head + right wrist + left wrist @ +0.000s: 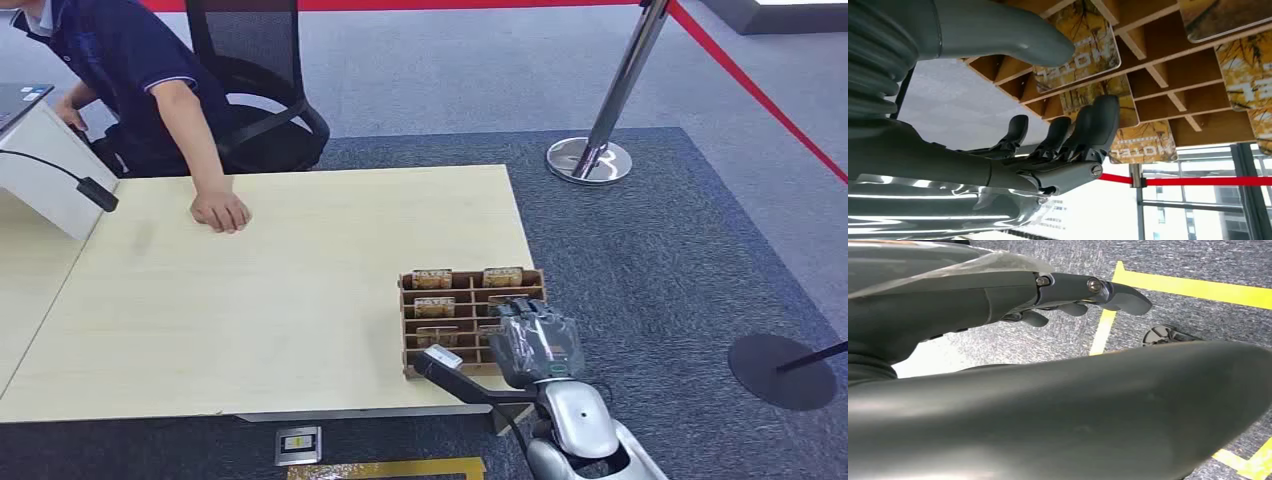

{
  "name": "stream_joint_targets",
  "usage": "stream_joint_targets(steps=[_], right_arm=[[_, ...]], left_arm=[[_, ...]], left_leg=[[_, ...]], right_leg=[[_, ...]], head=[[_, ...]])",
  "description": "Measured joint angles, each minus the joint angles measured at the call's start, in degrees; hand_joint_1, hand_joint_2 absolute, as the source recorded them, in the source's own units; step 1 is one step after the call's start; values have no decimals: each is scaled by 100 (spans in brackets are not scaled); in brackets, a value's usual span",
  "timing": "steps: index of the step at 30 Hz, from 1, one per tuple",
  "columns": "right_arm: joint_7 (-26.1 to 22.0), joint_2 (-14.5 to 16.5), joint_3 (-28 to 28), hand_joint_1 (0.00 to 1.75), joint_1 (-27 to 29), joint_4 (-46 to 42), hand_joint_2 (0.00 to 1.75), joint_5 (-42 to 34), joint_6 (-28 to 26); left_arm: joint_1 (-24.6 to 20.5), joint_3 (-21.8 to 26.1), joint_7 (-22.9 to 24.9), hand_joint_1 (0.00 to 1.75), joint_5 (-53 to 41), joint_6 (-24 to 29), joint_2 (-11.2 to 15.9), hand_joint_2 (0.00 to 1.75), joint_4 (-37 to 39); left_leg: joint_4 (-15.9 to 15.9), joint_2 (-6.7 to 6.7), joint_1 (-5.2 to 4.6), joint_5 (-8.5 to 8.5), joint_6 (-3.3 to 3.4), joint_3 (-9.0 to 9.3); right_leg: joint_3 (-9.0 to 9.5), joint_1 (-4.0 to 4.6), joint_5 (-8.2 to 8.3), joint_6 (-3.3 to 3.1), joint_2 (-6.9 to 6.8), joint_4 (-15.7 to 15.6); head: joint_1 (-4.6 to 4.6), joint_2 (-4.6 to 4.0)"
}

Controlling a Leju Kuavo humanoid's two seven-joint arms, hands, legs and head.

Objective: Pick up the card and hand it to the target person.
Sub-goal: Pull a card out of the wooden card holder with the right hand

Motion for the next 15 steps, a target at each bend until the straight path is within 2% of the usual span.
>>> stream_joint_targets(steps=[15], right_arm=[[-9, 21, -42, 84, 3, 23, 175, -36, 37]], left_arm=[[0, 0, 2, 0, -5, 32, 0, 0, 0]], left_leg=[[0, 0, 0, 0, 0, 1]], right_leg=[[0, 0, 0, 0, 0, 0]], head=[[0, 0]])
